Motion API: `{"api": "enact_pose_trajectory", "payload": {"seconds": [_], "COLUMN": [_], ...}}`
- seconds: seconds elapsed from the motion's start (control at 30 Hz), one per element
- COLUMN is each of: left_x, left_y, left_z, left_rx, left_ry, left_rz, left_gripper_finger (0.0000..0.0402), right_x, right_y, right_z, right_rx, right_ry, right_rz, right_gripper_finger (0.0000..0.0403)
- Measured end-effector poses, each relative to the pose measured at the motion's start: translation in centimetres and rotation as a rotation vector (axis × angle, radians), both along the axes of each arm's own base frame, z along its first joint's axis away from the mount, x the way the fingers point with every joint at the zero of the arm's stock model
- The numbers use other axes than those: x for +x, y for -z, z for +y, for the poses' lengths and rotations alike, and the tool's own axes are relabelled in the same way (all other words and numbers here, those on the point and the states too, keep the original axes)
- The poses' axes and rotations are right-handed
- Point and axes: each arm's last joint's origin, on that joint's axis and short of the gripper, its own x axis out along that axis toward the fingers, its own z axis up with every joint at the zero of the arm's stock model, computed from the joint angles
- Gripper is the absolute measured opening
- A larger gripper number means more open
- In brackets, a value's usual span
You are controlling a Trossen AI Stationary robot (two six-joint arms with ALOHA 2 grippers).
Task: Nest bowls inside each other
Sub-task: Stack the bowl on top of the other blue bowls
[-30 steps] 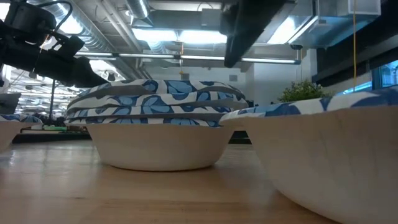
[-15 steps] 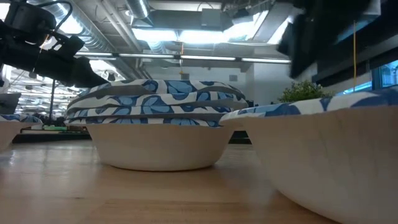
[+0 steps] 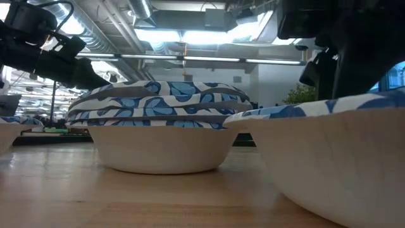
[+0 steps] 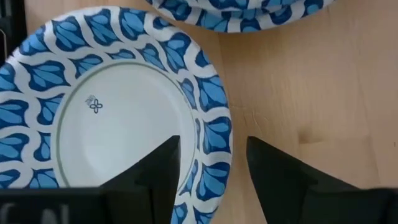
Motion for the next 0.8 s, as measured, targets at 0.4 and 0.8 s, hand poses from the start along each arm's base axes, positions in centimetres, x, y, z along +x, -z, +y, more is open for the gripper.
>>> {"api": "enact_pose_trajectory", "payload": {"seconds": [0.4,0.8], "left_x": [0.0,0.0], "left_y": [0.0,0.0], "left_z": [0.0,0.0], "left_rx": [0.000,0.001], "left_ry": [0.000,0.000], "left_rz": [0.000,-0.002], "left_gripper_finger": [0.0082,0.0082], "right_x": [0.0,0.2], "right_y": [0.4,1.2], "right_z": [0.0,0.0], "right_rx": [-0.009,-0.015], "right_ry": [-0.002,0.000], "right_rz": [0.020,0.034], "right_gripper_finger": [0.0185,0.0185]}}
